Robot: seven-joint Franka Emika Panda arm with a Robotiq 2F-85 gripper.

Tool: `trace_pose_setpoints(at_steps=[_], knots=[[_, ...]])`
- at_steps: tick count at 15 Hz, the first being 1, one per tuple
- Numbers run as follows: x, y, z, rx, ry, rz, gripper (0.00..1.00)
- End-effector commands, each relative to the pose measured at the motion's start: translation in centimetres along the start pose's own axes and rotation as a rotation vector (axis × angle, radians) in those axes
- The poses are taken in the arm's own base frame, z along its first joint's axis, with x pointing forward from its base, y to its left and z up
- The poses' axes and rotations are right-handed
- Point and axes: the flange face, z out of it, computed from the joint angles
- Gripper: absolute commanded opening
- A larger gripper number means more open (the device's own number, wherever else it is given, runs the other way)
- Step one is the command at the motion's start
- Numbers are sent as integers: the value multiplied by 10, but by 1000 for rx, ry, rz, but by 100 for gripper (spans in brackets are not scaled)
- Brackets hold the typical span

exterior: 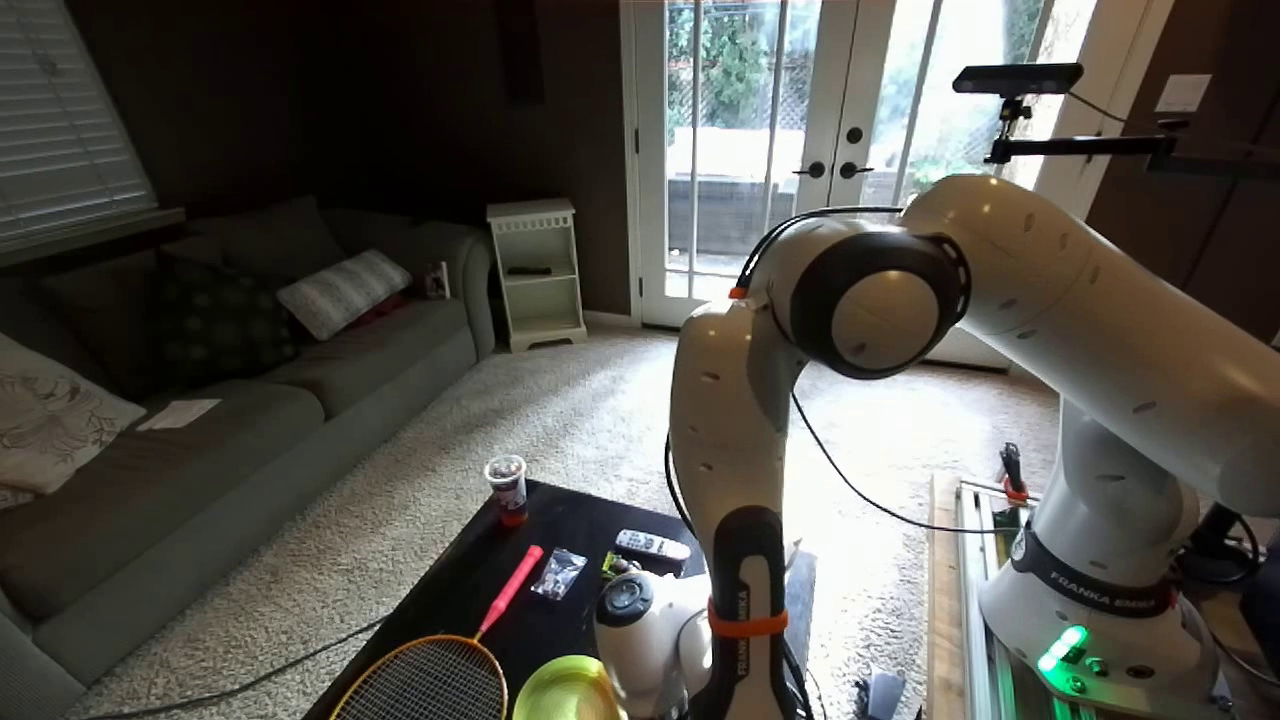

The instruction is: Slightly shift the orange object to the right

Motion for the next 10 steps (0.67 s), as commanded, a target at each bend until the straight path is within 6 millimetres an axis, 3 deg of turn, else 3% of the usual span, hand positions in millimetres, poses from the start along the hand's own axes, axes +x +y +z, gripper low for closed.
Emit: trace_pose_setpoints(at_steps=[1,6,10], knots=[[-6,21,-25,18,-38,-49,100],[-12,31,-54,84,22,-72,100],[-21,38,-91,142,97,-81,100]])
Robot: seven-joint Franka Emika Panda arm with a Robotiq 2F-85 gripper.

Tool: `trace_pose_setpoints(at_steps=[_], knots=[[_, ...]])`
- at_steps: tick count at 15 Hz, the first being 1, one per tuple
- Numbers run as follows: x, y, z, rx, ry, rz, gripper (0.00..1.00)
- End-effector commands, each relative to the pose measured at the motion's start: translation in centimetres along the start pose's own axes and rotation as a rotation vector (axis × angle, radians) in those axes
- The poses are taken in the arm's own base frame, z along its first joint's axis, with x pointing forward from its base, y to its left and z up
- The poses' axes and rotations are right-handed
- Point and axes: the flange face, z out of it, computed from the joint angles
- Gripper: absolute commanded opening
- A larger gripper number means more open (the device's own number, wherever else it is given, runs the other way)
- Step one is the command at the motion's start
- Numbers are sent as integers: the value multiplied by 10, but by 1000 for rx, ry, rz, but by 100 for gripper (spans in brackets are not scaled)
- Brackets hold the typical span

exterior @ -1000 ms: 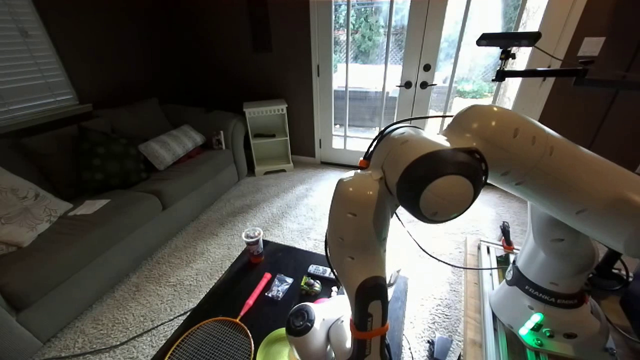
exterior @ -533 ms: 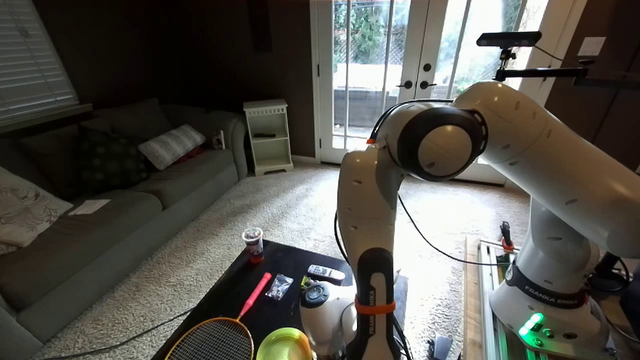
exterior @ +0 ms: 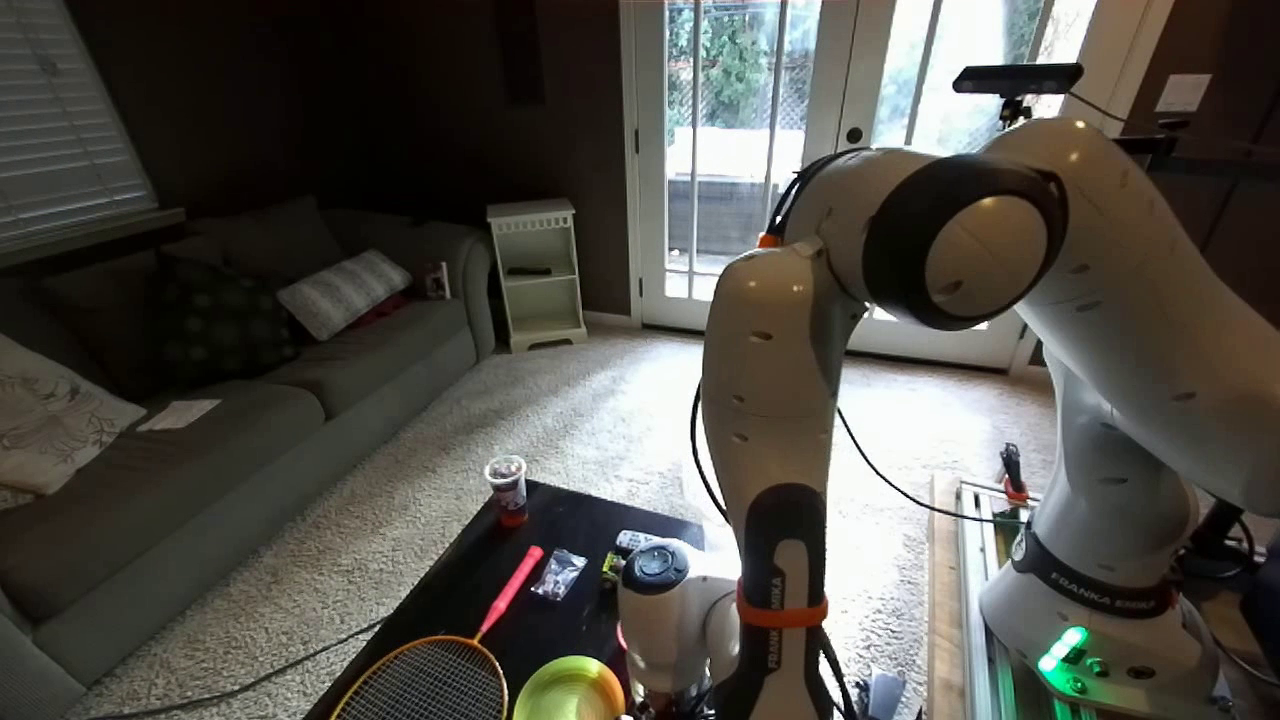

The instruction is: Slightly shift the orange object to the right

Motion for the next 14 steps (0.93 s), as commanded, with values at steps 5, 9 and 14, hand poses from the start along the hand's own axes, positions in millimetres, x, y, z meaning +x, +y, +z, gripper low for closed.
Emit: trace_pose_setpoints(at_steps=[5,9,14], knots=[[-18,11,-73,62,139,-78,100],[-19,4,-69,76,144,-95,100],[-17,5,-70,75,147,-92,100]])
